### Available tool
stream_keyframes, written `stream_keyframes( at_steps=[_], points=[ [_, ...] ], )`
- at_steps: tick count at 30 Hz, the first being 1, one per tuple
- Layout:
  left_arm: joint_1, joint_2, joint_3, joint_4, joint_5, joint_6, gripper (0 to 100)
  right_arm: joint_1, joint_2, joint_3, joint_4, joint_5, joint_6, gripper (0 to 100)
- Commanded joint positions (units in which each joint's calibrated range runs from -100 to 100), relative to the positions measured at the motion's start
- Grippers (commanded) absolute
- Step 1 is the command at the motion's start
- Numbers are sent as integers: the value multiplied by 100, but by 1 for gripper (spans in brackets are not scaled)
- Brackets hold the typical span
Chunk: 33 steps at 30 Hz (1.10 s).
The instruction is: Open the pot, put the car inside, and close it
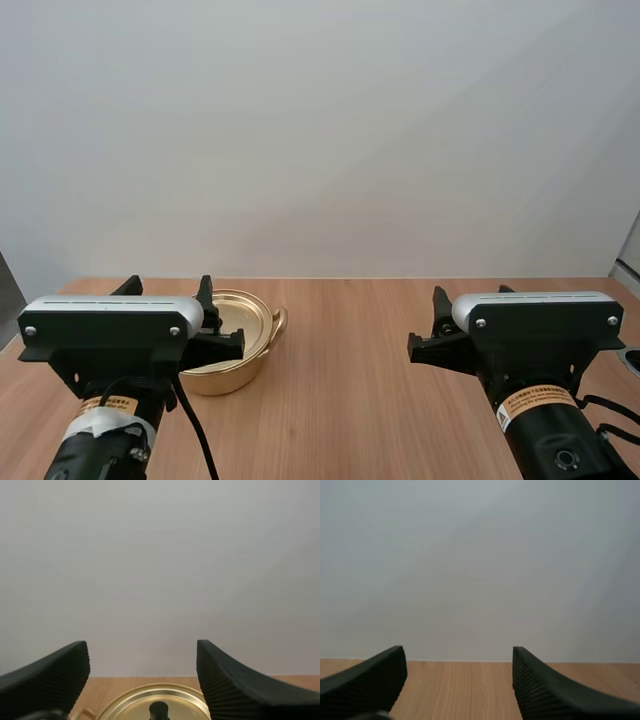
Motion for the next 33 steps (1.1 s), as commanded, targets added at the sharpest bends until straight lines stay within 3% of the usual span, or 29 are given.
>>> stream_keyframes(
  at_steps=[1, 10, 14, 17, 27, 33],
  points=[
    [86, 0, 0, 2, 997, -170, 100, 1, 0, 0, 14, 1681, -53, 100],
    [199, 0, 0, 249, 2296, -367, 100, 33, 0, 0, 228, 2632, -53, 100],
    [326, 0, 0, 1123, 2438, -1409, 100, 93, 0, 0, 228, 3060, -559, 100],
    [362, 0, 0, 1793, 2462, -2279, 100, 114, 0, 0, 228, 3385, -601, 100],
    [226, 0, 0, 1940, 2336, -2413, 100, 114, 0, 0, 235, 3346, -601, 100],
    [226, 0, 0, 1954, 3399, -2471, 100, 114, 0, 0, 235, 3346, -601, 100]
  ],
)
